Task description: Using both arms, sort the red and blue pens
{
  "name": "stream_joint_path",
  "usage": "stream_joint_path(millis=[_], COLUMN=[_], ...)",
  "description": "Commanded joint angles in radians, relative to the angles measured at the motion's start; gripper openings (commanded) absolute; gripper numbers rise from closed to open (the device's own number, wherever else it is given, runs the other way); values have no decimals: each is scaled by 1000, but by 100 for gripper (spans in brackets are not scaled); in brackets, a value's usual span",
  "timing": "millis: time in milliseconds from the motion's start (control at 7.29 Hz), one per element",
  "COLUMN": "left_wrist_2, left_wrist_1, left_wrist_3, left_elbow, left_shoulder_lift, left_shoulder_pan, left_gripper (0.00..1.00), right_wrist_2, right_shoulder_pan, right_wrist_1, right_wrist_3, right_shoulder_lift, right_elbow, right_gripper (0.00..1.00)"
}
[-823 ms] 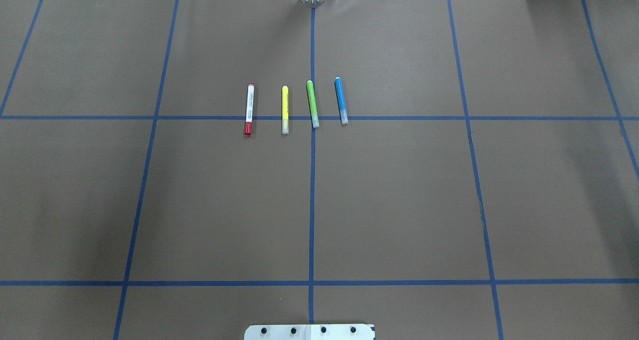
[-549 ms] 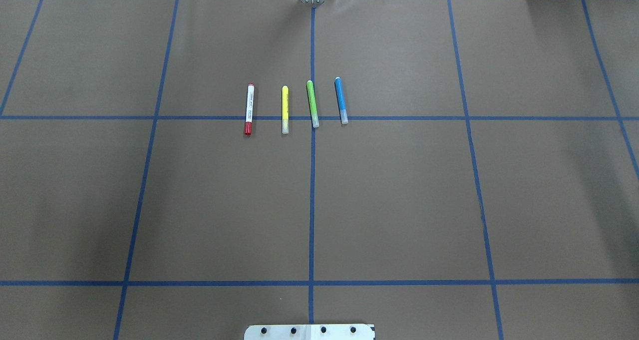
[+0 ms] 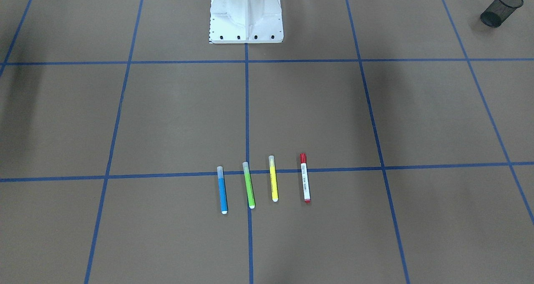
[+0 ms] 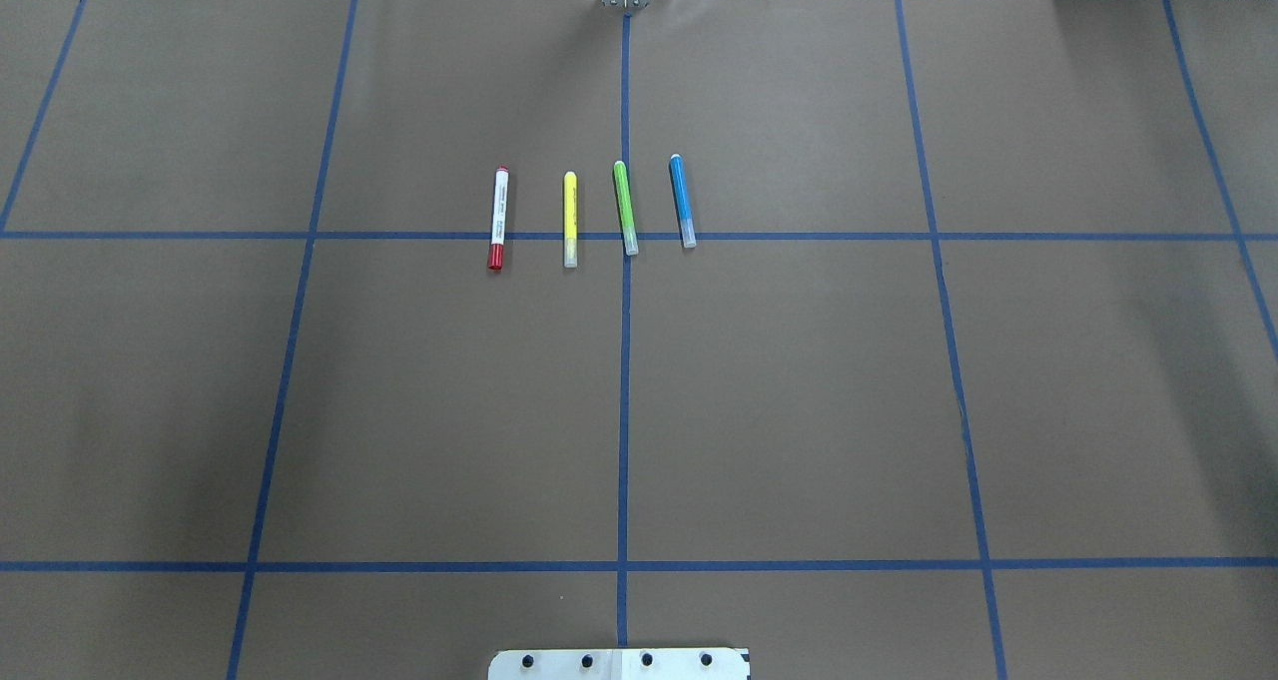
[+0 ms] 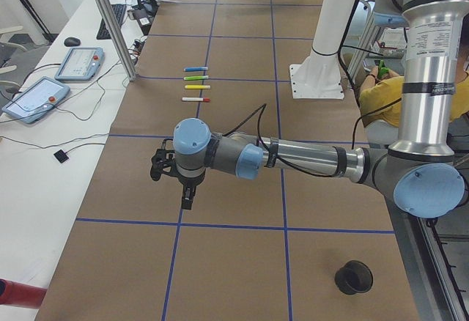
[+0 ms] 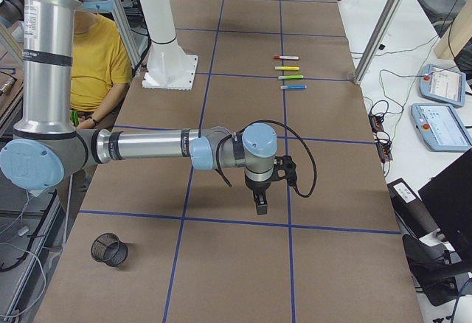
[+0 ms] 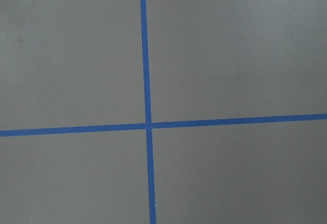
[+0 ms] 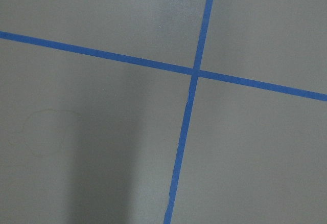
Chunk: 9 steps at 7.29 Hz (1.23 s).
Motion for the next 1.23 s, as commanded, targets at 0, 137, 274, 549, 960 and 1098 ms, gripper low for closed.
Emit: stream_joint_path(millis=[0, 137, 274, 549, 960, 1098], left_wrist_2=[-1, -1, -1, -57, -59, -47], left_wrist_1=[-15, -21, -61, -138, -153, -156], left_wrist_3=[-3, -6, -5, -9, -149, -243], left_elbow=[-3, 1, -3, 1, -84, -110], left_shoulder_lift=[1, -1, -2, -14, -63, -85], left_shoulder_pan=[0, 0, 2, 21, 184, 227], left_gripper=[100, 100, 100, 100, 100, 100], right_wrist_2=[-2, -2, 1, 1, 92, 83], right_shoulder_pan=[0, 0, 0, -2, -31, -57], right_wrist_1=[0, 35, 123, 199, 201, 199], right_wrist_3=[6, 2, 5, 46, 201, 203], right_shoulder_lift=[24, 20, 20, 33, 98, 116], right_elbow=[-15, -21, -52, -73, -60, -63], right_gripper=[100, 100, 100, 100, 100, 100])
